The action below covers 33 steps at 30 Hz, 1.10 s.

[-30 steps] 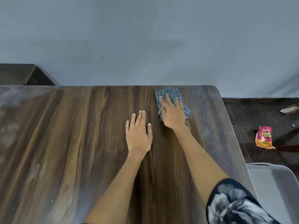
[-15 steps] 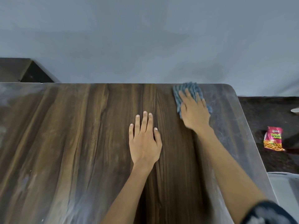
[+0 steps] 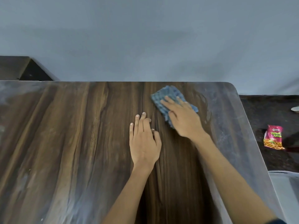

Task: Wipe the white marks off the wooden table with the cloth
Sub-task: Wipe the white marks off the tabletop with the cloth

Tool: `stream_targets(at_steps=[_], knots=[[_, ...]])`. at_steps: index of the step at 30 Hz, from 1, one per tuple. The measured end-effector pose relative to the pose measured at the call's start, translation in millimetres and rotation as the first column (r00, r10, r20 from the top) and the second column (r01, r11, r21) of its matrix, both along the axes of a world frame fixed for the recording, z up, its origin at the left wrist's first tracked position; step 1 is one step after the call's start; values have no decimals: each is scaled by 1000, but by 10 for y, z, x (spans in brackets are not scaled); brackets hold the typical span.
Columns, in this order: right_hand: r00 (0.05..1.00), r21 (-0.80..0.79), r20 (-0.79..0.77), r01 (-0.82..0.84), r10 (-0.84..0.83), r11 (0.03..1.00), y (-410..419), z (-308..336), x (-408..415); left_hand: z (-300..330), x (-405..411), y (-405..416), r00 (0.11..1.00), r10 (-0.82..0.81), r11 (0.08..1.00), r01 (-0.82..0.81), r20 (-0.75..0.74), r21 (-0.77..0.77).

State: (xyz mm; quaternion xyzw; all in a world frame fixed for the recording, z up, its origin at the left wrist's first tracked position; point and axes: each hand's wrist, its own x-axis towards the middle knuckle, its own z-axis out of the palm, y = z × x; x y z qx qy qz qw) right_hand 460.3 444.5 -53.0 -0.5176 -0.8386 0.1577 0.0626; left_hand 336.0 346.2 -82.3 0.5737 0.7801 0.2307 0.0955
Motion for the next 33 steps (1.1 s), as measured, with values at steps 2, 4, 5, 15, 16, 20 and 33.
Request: stream_targets(at_steps=[2, 4, 5, 15, 16, 20, 33], knots=[[990, 14, 2, 142, -142, 990, 108, 18, 243, -4, 5, 11, 1000, 10, 1000, -10, 7, 13], [955, 27, 25, 293, -294, 956, 332, 15, 376, -9, 6, 18, 1000, 17, 1000, -18, 5, 18], [936, 33, 47, 348, -349, 937, 456, 19, 369, -11, 4, 18, 1000, 18, 1000, -18, 3, 18], [1000, 27, 11, 23, -23, 999, 7, -46, -139, 22, 11, 9, 1000, 4, 1000, -4, 0, 8], [1000, 42, 0, -1, 1, 999, -229, -59, -72, 18, 9, 8, 1000, 2, 1000, -2, -1, 8], [999, 41, -3, 53, -53, 998, -710, -53, 363, 3, 9, -6, 1000, 6, 1000, -7, 10, 26], [995, -37, 27, 99, -98, 994, -547, 16, 188, 28, -56, -129, 998, -67, 998, 67, 18, -3]])
